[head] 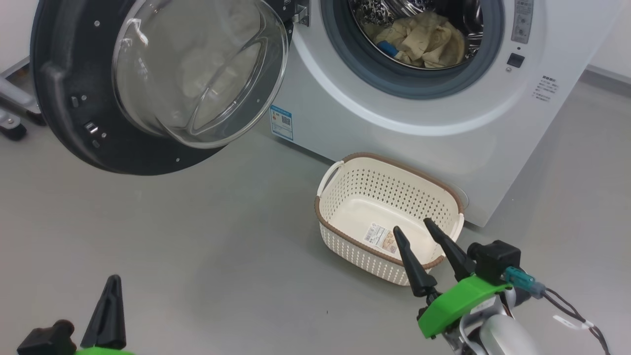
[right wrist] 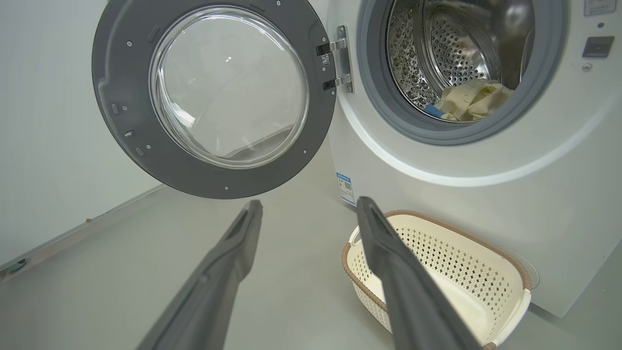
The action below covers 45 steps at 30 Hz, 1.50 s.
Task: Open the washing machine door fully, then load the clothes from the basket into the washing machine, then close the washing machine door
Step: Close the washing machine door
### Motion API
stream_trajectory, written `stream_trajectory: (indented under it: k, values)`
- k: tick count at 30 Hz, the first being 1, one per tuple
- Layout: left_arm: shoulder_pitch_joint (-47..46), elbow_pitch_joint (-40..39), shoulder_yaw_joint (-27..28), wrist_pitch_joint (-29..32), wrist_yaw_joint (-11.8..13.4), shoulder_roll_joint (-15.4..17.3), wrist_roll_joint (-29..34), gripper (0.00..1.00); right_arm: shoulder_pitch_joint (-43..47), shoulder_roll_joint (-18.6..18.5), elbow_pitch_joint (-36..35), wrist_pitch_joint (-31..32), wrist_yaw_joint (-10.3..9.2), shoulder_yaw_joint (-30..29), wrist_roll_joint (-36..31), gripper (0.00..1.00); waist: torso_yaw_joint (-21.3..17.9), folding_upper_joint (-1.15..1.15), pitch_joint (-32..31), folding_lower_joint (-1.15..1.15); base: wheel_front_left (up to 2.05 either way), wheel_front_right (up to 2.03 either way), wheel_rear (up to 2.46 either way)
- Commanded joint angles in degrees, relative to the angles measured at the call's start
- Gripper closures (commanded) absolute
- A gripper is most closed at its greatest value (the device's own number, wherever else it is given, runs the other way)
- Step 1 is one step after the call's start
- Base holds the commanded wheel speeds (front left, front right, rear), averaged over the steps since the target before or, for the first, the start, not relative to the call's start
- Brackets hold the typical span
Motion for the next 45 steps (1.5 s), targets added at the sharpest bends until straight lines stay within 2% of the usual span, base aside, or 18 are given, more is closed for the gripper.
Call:
stream_trajectory:
  k: [1,6,10,16,22,28,29,30,31,33,36,45]
  values:
    - [-3.4,-1.8,2.7,-0.7,0.4,1.5,-0.5,1.0,-2.4,0.0,-1.9,-0.4,-0.15,0.7,-0.5,0.0,0.1,0.0,0.4,0.0,0.0,0.0,0.0]
    - [-4.1,-3.3,5.6,-1.1,0.9,2.6,-1.2,1.0,-2.7,-0.3,-1.9,-0.4,-0.15,1.0,-1.5,0.0,-0.5,0.0,2.4,0.0,0.0,0.0,0.0]
    - [-4.2,-5.3,9.6,-1.3,1.3,3.4,-1.7,1.0,-3.9,-1.3,-1.9,-0.4,-0.15,1.7,-2.5,0.0,-2.4,0.0,5.4,0.0,0.0,0.0,0.0]
    - [-7.4,-8.8,19.6,-1.4,0.0,5.8,-5.7,1.0,-6.3,-3.4,-2.2,-0.4,-0.15,2.5,-3.4,0.0,-5.6,0.0,11.0,0.0,0.0,0.0,0.0]
    - [-14.8,-5.1,28.7,-1.4,-2.2,13.0,-10.7,1.0,-8.6,-5.4,-2.7,-0.4,-0.15,2.5,-3.8,0.0,-8.9,0.0,15.5,0.0,0.0,0.0,0.0]
    - [-25.6,2.1,32.9,0.5,-3.3,21.6,-18.3,1.0,-10.3,-6.2,-3.5,-0.4,-0.15,2.1,-4.1,0.0,-11.7,0.0,18.4,0.0,0.0,0.0,0.0]
    - [-27.2,3.9,33.3,0.9,-3.4,23.4,-19.0,1.0,-10.6,-6.1,-3.7,-0.4,-0.15,2.0,-4.1,0.0,-12.2,0.0,18.8,0.0,0.0,0.0,0.0]
    - [-30.3,8.1,33.9,2.2,-3.5,26.7,-20.5,1.0,-11.2,-5.7,-3.9,-0.4,-0.15,2.0,-4.1,0.0,-13.4,0.0,19.3,0.0,0.0,0.0,0.0]
    - [-30.3,8.1,33.9,2.2,-3.5,26.7,-20.5,1.0,-11.2,-5.7,-3.9,-0.4,-0.15,2.0,-4.1,0.0,-13.4,0.0,19.3,0.0,0.0,0.0,0.0]
    - [-33.5,12.3,33.8,4.0,-3.7,29.6,-22.1,1.0,-11.6,-5.2,-4.0,-0.4,-0.15,2.2,-4.1,0.0,-14.5,0.0,19.7,0.0,0.0,0.0,0.0]
    - [-39.5,20.0,34.7,8.2,-3.7,32.2,-26.8,1.0,-12.2,-4.8,-4.1,-0.4,-0.15,2.6,-4.1,0.0,-16.1,0.0,20.3,0.0,0.0,0.0,0.0]
    - [-50.3,39.2,38.9,18.4,-0.6,36.9,-35.7,1.0,-13.6,-4.3,-4.1,-0.4,-0.15,2.5,-4.3,0.0,-20.8,0.0,21.5,0.0,0.0,0.0,0.0]
